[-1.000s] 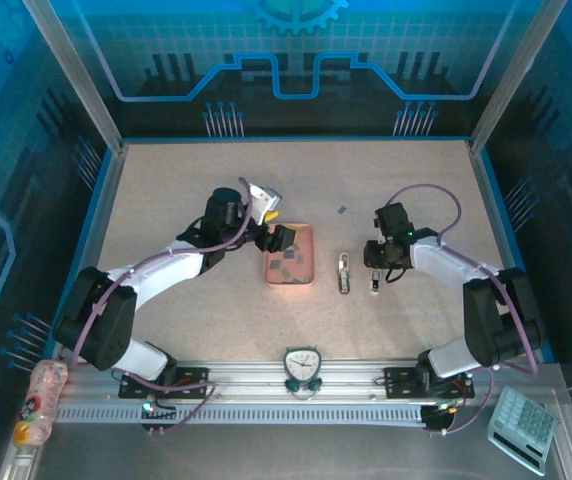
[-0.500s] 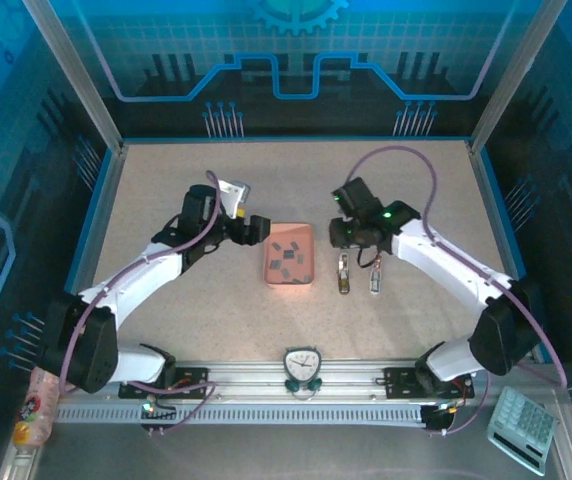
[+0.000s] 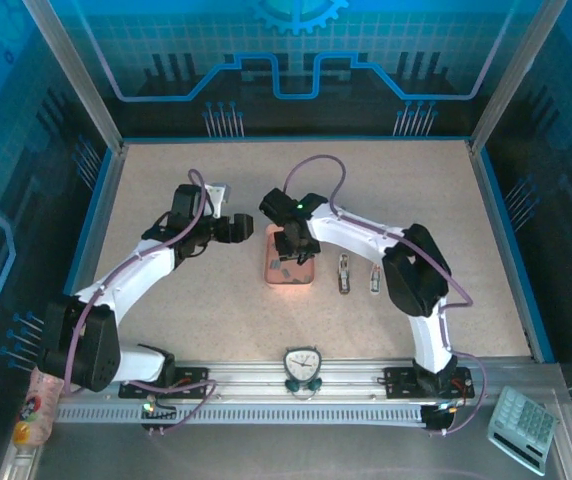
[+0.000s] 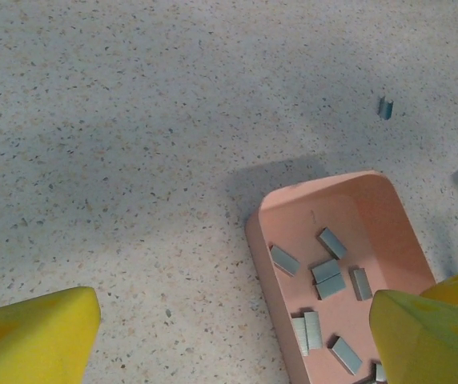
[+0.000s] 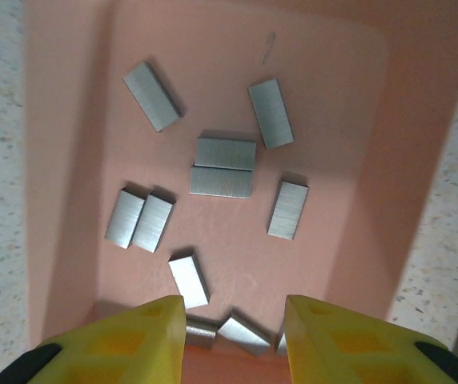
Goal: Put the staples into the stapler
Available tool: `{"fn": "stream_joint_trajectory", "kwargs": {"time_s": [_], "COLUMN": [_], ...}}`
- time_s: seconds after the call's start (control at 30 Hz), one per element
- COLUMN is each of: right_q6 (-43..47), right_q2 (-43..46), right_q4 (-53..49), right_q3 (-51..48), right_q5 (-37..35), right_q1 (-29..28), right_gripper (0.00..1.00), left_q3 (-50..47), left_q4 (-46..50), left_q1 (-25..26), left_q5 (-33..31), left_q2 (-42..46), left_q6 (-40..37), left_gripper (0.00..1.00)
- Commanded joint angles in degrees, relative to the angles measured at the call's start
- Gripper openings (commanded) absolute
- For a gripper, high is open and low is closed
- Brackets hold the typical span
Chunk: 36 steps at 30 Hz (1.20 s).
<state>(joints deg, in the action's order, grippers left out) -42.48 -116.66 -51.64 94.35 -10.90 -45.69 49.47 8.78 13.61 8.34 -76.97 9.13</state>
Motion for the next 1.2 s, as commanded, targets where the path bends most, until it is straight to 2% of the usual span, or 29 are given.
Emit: {"fn": "stream_joint_trajectory", "kwargs": {"time_s": [0.0, 0.53, 1.17], "right_q6": [-1.22, 2.99, 5.47], "right_q2": [-2.19, -7.12, -12.87], "right_q4": [-4.17, -3.33, -5.87], "right_q3": [1.63, 4.15, 8.67], "right_q5": [1.71, 0.92, 1.34], "right_q1": [0.53, 4.60, 4.94], "right_gripper": [0.38, 0.37, 0.36], "left_q3": [0.47, 0.48, 0.13], "left_q4": [1.08, 0.94, 0.41], "left_q1": [-0.51, -0.51, -0.43], "left_q5": [-1.61, -2.19, -1.83], "left_q2": [0.37, 0.06, -0.28], "left_q6": [0.29, 0.04, -0.36], "left_gripper": [0.89, 0.89, 0.88]}}
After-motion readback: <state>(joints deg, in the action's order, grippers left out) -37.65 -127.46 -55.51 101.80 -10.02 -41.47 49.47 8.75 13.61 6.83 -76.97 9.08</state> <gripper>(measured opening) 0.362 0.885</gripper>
